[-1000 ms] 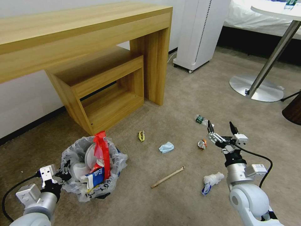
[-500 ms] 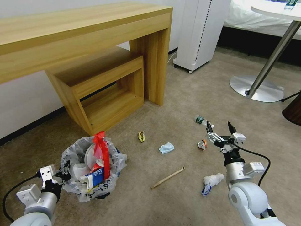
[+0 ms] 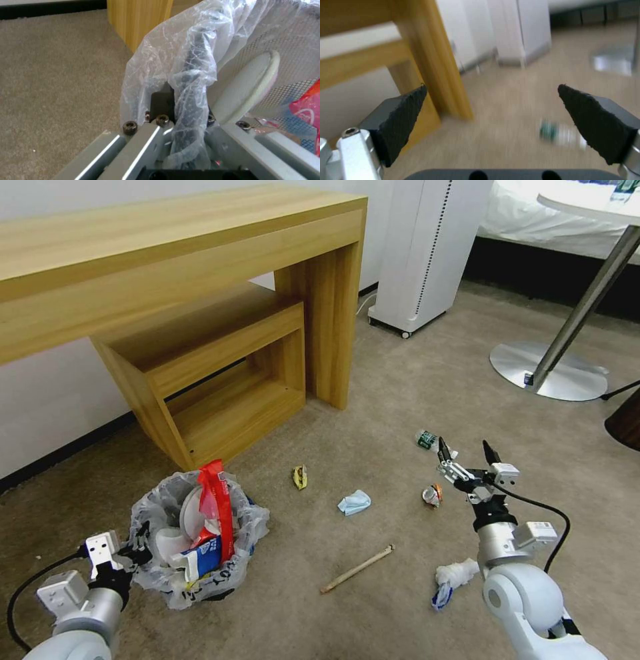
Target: Pick up the trash bin and place the garbage on the floor into it.
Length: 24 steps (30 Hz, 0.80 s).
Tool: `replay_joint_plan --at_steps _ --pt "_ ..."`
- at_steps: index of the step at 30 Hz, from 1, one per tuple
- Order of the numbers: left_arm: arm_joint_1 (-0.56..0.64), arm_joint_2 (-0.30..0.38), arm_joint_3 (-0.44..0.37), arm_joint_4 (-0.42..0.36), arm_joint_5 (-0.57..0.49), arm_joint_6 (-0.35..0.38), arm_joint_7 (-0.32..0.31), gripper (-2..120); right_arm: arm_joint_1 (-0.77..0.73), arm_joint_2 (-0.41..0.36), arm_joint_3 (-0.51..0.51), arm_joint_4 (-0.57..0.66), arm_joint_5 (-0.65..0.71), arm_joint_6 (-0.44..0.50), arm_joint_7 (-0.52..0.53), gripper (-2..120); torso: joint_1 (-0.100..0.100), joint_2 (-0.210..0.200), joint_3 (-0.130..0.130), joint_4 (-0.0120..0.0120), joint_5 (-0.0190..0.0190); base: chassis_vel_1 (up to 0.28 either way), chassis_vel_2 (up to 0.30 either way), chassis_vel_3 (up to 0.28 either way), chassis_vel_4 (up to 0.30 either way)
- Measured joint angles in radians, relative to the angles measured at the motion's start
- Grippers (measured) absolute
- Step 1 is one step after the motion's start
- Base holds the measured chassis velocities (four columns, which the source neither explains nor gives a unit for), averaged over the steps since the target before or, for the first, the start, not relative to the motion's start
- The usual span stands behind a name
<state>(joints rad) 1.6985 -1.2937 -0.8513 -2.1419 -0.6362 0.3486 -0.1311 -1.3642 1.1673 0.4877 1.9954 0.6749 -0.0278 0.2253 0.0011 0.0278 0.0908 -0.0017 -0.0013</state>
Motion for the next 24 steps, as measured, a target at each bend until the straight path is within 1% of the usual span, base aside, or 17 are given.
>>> replay_joint_plan --at_steps 1,2,4,5,6,8,10,13,14,16,18,20,22,24 --pt "-0.001 0.000 0.000 0.002 0.001 0.000 0.000 1 0.017 -0.002 -0.018 -0.002 0.101 -0.067 0.056 100 0.000 0.000 0.000 0.0000 0.0001 0.000 0.000 0.000 0.000" --pt "-0.001 0.000 0.000 0.002 0.001 0.000 0.000 1 0.017 -0.002 -0.018 -0.002 0.101 -0.067 0.056 100 0.000 0.000 0.000 0.0000 0.0001 0.000 0.000 0.000 0.000" --pt "-0.006 0.000 0.000 0.007 0.001 0.000 0.000 1 0.070 0.000 -0.051 -0.033 0.304 -0.189 0.203 100 0.000 0.000 0.000 0.0000 0.0000 0.000 0.000 0.000 0.000" --pt "-0.007 0.000 0.000 0.008 0.001 0.000 0.000 1 0.082 0.001 -0.057 -0.043 0.338 -0.213 0.232 100 0.000 0.000 0.000 0.0000 0.0001 0.000 0.000 0.000 0.000" --pt "-0.007 0.000 0.000 0.008 0.001 0.000 0.000 1 0.082 0.001 -0.057 -0.043 0.338 -0.213 0.232 100 0.000 0.000 0.000 0.0000 0.0001 0.000 0.000 0.000 0.000" --pt "-0.011 -0.001 0.000 0.014 0.002 -0.001 -0.001 1 0.136 0.009 -0.094 -0.116 0.471 -0.293 0.348 100 0.000 0.000 0.000 0.0001 0.0001 0.000 0.000 0.000 0.000" --pt "-0.012 -0.001 0.000 0.016 0.002 0.000 -0.002 1 0.147 0.012 -0.102 -0.132 0.488 -0.302 0.366 100 0.000 0.000 0.000 0.0001 0.0002 0.000 0.000 0.000 0.000" --pt "-0.018 -0.008 0.002 0.031 0.011 -0.001 -0.002 1 0.196 0.037 -0.144 -0.210 0.587 -0.356 0.449 100 0.000 0.000 0.000 -0.0001 0.0000 0.000 0.000 0.000 0.000" --pt "-0.018 -0.008 0.002 0.031 0.011 -0.001 -0.002 1 0.196 0.037 -0.144 -0.210 0.587 -0.356 0.449 100 0.000 0.000 0.000 -0.0001 0.0000 0.000 0.000 0.000 0.000" --pt "-0.025 -0.015 0.006 0.041 0.016 -0.001 -0.002 1 0.228 0.066 -0.178 -0.267 0.622 -0.376 0.497 100 0.000 0.000 0.000 0.0000 -0.0001 0.000 0.000 0.000 0.000" --pt "-0.028 -0.016 0.007 0.044 0.018 -0.001 -0.002 1 0.238 0.080 -0.191 -0.291 0.627 -0.376 0.514 100 0.000 0.000 0.000 0.0000 -0.0001 0.000 0.000 0.000 0.000" --pt "-0.035 -0.021 0.008 0.051 0.021 -0.001 -0.002 1 0.259 0.112 -0.221 -0.356 0.626 -0.377 0.536 100 0.000 0.000 0.000 0.0000 -0.0001 0.000 0.000 0.000 0.000" --pt "-0.036 -0.022 0.008 0.053 0.021 -0.001 -0.002 1 0.264 0.122 -0.230 -0.377 0.623 -0.377 0.537 100 0.000 0.000 0.000 0.0000 -0.0001 0.000 0.000 0.000 0.000" --pt "-0.040 -0.025 0.007 0.059 0.023 0.000 -0.003 1 0.278 0.151 -0.256 -0.444 0.607 -0.375 0.535 100 0.000 0.000 0.000 0.0000 -0.0001 0.000 0.000 0.000 0.000"
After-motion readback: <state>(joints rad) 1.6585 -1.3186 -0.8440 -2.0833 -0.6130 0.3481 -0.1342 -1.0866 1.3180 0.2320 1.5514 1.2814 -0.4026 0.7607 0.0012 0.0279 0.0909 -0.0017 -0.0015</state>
